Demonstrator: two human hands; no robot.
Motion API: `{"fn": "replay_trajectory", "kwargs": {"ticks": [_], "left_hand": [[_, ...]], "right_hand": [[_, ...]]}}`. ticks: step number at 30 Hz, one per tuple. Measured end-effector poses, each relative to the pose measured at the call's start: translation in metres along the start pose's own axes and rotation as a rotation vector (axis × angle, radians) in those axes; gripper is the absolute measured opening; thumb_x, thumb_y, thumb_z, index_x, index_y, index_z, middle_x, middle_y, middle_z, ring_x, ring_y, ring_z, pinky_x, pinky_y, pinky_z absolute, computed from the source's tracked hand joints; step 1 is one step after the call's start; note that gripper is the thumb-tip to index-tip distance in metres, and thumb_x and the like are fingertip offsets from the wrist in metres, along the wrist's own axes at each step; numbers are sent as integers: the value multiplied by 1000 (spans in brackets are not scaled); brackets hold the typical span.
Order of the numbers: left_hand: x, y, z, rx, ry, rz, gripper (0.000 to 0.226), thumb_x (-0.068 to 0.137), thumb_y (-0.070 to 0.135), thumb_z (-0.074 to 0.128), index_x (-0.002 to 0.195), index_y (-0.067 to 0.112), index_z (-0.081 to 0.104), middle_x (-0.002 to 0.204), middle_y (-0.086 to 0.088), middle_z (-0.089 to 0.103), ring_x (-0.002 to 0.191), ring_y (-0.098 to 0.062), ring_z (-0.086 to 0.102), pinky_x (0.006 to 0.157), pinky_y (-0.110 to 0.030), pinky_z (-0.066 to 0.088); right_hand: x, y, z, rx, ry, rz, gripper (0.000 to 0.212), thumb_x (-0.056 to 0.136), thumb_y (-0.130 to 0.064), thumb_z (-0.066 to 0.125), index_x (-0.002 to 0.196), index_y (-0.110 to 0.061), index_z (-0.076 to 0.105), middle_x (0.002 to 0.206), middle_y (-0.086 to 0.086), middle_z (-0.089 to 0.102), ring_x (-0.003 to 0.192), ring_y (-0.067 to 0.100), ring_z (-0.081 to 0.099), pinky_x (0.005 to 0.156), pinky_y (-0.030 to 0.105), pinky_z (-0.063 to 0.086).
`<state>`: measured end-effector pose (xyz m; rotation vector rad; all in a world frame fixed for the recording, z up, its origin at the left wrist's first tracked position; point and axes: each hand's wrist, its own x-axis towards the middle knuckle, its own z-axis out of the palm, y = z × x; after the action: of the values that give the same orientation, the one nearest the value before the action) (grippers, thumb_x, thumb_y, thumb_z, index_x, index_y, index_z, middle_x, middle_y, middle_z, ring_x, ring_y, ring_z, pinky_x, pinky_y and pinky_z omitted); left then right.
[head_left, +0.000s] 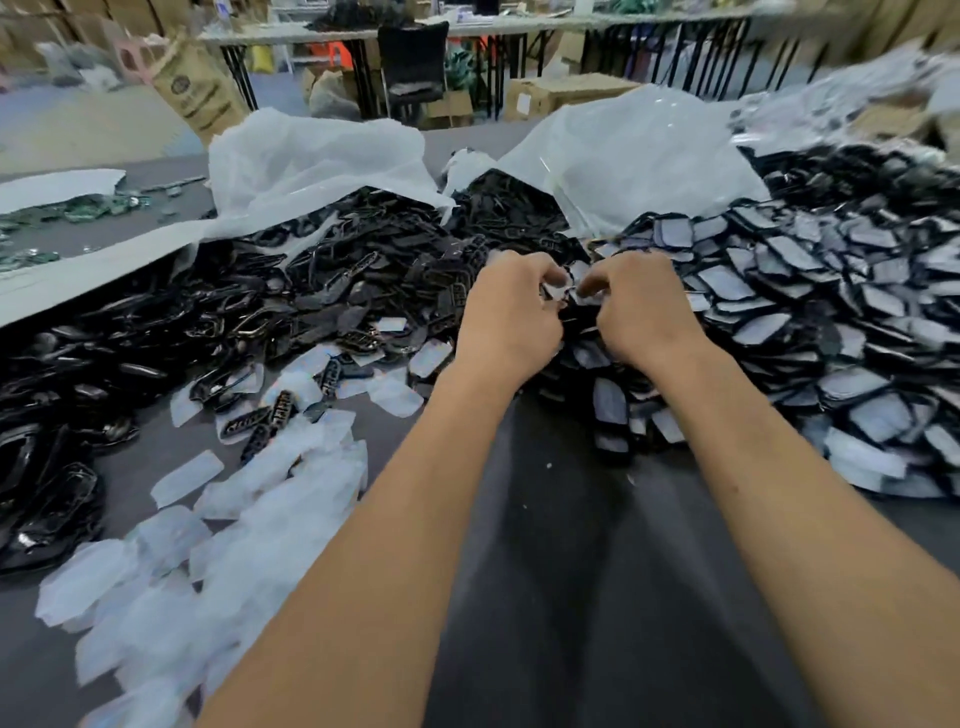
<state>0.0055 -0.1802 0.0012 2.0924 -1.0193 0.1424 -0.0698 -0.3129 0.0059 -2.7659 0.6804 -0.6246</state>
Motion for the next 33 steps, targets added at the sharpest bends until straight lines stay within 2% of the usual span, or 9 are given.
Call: {"fn": "replay_trajectory", "kwargs": {"ticks": [6,11,14,17,20,24,28,30,33], "left_hand": [[-23,-19,-18,89,101,-142,33,82,-1,61,110,12,75,114,-10,68,107,-28,63,91,-38,50],[-42,-64,-56,357,233,-404,37,80,0,57,111,15,71,119,-12,65,117,-34,55,90,-40,48],[-47,-87,-77,468,193,-508,41,86,3,57,122,18,68,128,-13,61,125,-38,48,95,-42,46],[-48,-101,-87,434,121,-531,43,88,4,59,128,16,66,131,-14,61,125,-37,52,99,-43,47],[-52,-109,-92,341,170,-503,40,83,3,63,121,15,69,124,-12,65,114,-33,60,93,-41,48],[-55,-122,-99,234,212,-502,39,80,1,64,115,17,71,119,-10,68,108,-29,63,91,-37,51],[-55,-133,-106,171,321,-513,24,87,10,70,109,15,75,109,-4,73,103,-23,67,93,-34,53],[-56,-142,-111,246,397,-574,25,90,10,65,112,17,75,113,-4,72,112,-25,63,92,-33,50],[-58,-154,-117,343,319,-672,30,94,12,65,122,19,70,122,-6,68,125,-29,55,99,-37,48]], "right_hand": [[0,-39,5,105,130,-75,41,83,7,53,105,-13,81,108,9,78,109,29,68,95,35,53],[0,-100,35,95,-62,-264,38,86,-1,57,109,-21,80,108,7,76,112,28,65,92,39,56],[6,-127,52,44,-163,-311,39,87,0,56,114,-20,77,111,9,73,117,27,60,90,40,57],[12,-150,67,-27,-241,-389,33,94,-3,58,121,-18,71,116,8,71,123,27,52,95,42,54],[13,-167,79,-62,-276,-438,26,97,-13,64,122,-13,68,122,9,67,122,28,55,96,41,54],[13,-172,86,4,-228,-371,17,93,-12,72,110,-9,72,116,11,69,110,30,65,90,40,56],[14,-167,82,91,-268,-280,9,88,-19,82,89,-13,75,99,9,74,96,29,69,83,41,59],[14,-166,78,110,-268,-252,11,86,-18,83,80,-13,75,90,8,75,88,29,71,79,42,60],[13,-166,73,131,-223,-223,17,85,-24,86,76,-15,75,83,7,75,81,27,72,76,41,61]]}}
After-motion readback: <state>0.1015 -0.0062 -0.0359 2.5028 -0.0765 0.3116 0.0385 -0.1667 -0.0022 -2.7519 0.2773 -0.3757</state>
